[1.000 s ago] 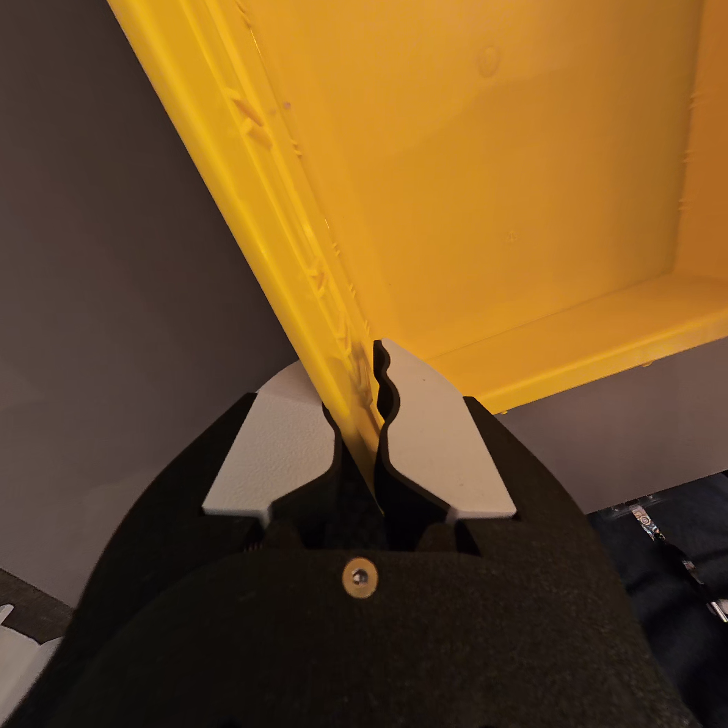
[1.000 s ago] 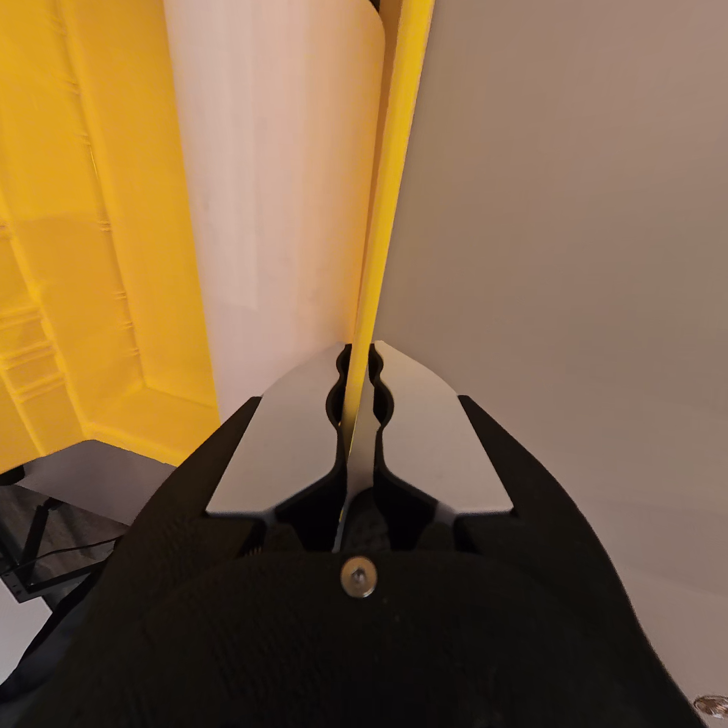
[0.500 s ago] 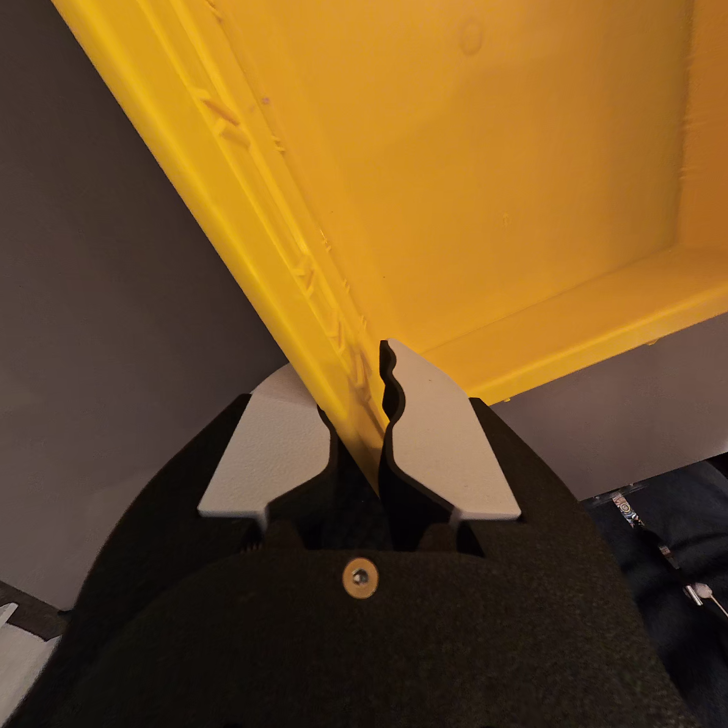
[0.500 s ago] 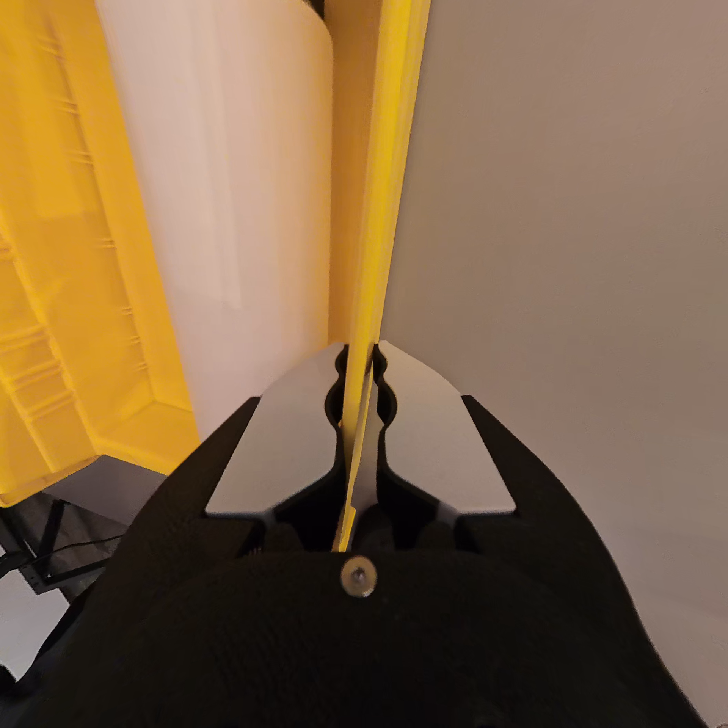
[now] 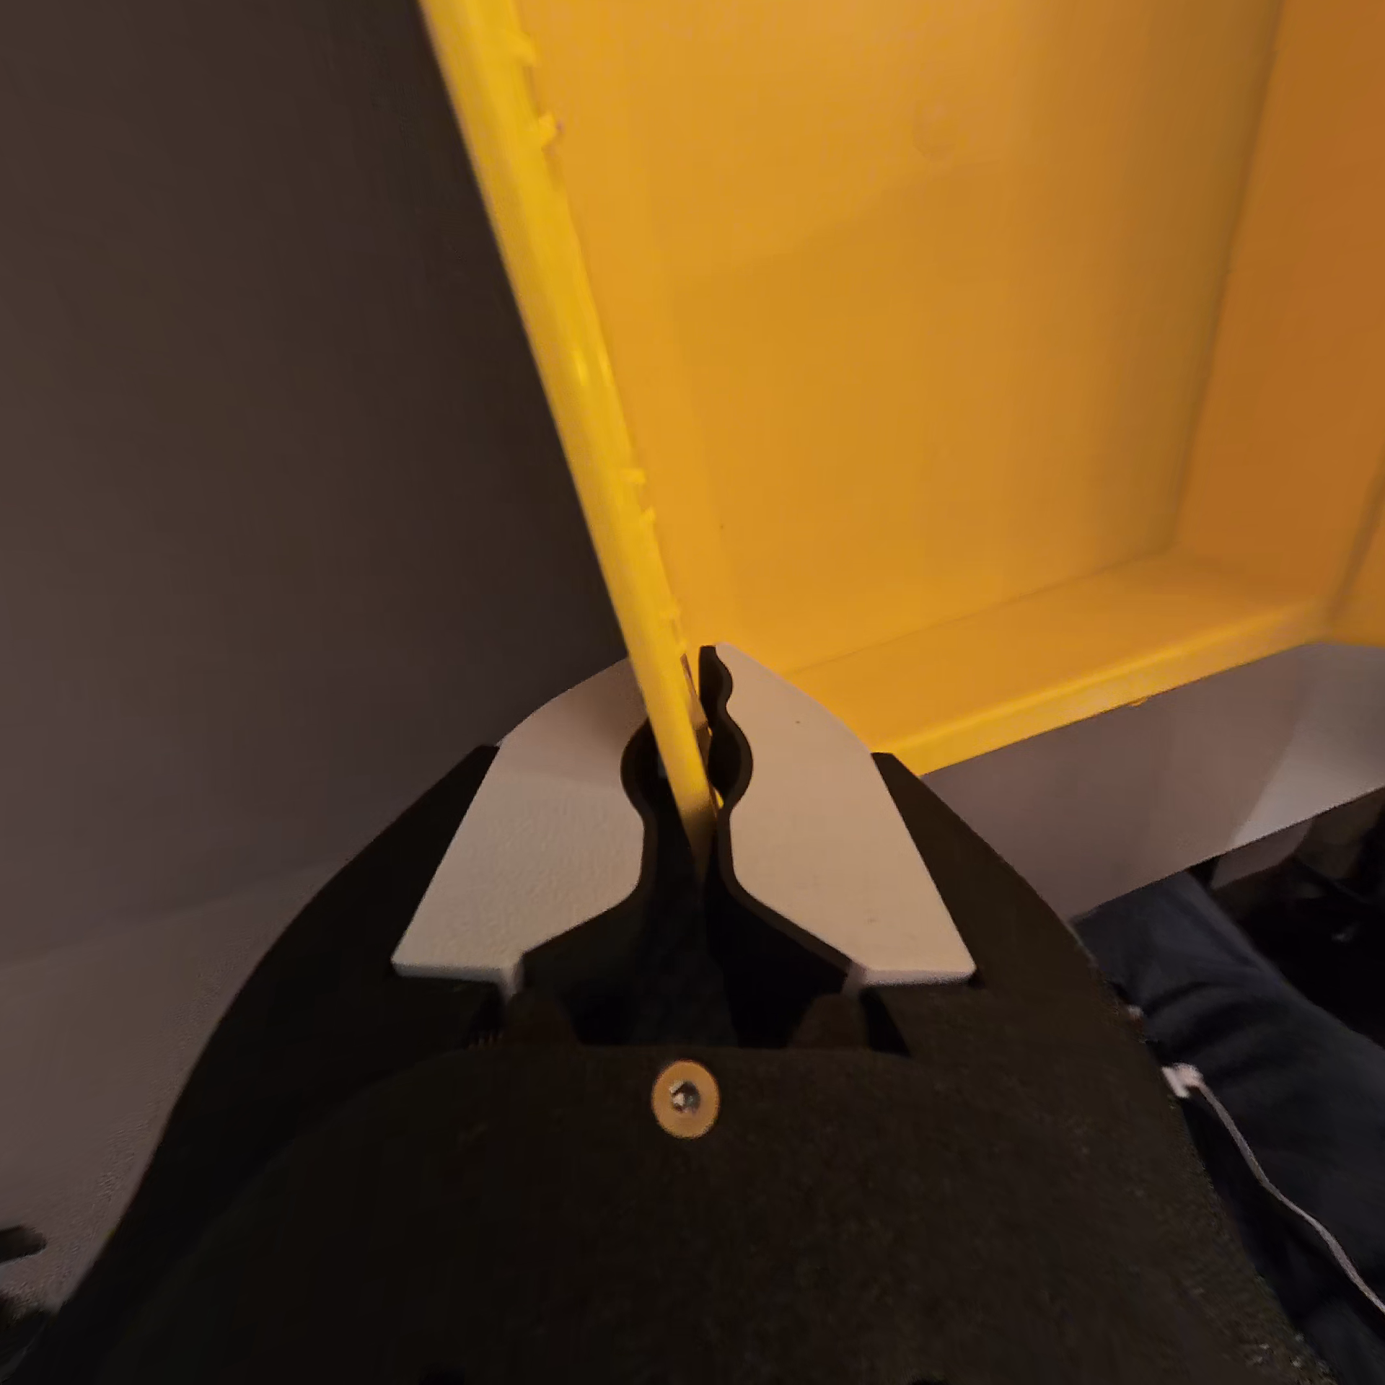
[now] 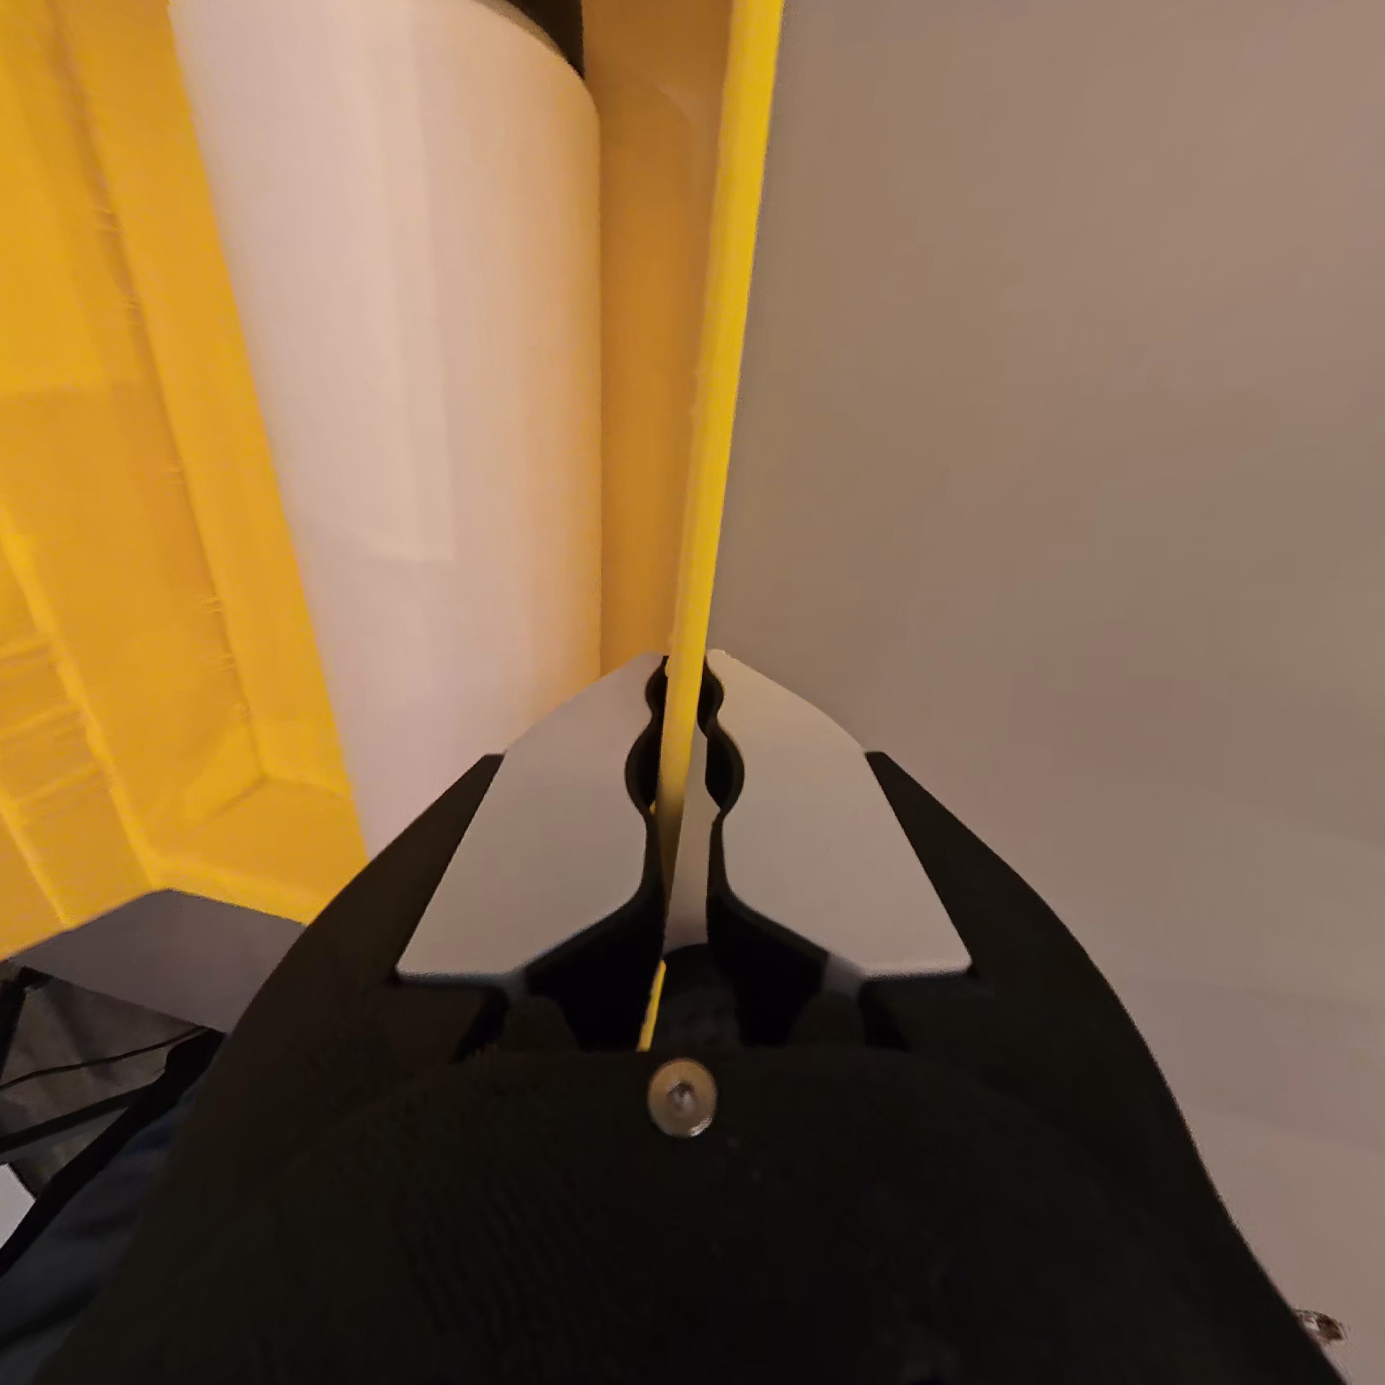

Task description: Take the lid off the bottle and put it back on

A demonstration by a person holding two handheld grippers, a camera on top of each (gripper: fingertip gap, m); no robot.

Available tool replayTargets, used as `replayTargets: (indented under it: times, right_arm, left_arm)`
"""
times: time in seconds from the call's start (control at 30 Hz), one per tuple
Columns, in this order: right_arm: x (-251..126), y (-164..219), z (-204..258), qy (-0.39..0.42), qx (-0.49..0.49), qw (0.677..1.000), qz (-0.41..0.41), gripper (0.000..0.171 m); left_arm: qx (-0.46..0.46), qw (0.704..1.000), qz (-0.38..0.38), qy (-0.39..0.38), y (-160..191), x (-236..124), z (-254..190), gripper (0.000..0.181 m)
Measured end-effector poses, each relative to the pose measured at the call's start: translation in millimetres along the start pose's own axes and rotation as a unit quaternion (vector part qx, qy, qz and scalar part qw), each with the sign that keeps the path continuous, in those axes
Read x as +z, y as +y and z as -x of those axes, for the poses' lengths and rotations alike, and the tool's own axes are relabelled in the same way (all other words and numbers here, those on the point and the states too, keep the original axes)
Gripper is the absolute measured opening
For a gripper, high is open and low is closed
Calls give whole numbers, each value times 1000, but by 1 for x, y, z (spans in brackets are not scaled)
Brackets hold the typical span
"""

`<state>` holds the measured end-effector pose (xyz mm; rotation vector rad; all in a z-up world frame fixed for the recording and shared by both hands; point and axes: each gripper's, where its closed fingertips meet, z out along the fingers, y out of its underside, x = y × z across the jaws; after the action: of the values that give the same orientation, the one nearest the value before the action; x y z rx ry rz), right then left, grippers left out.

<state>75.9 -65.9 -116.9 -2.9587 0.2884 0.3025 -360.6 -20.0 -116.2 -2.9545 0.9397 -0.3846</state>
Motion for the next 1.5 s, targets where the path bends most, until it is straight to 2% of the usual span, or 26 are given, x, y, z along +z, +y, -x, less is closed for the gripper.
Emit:
replayTargets:
  times: [0.53,0.73,0.97,1.07,1.2,1.27,1.37,1.5]
  right_arm:
    - [-1,-3,-2,-30,33,999,-25,9]
    - [-2,-3,-2,-31,30,999,-25,10]
    - [-11,-13,-2,-28,28,997,-60,11]
    - [-26,-26,-4,-7,23,994,-108,11]
    - [-56,-43,2,20,8,982,-187,17]
    - [-72,-51,19,17,-8,972,-233,20]
    - [-90,-52,75,-50,-50,958,-279,21]
    - [-83,-24,170,-155,-123,950,-244,27]
  left_arm:
    - [-126,991,-17,43,-4,-13,52,8]
    - [-162,984,-24,63,-6,-13,58,9]
    - [-188,979,-31,71,-9,-12,49,11]
    - [-189,978,-38,82,-12,-10,37,14]
    - [-181,973,-17,140,-10,-7,5,26]
    - [-172,967,-4,185,-8,-7,-11,30]
    - [-164,966,-24,198,-11,-10,-13,32]
    - [-145,968,-76,192,-19,-25,-11,31]
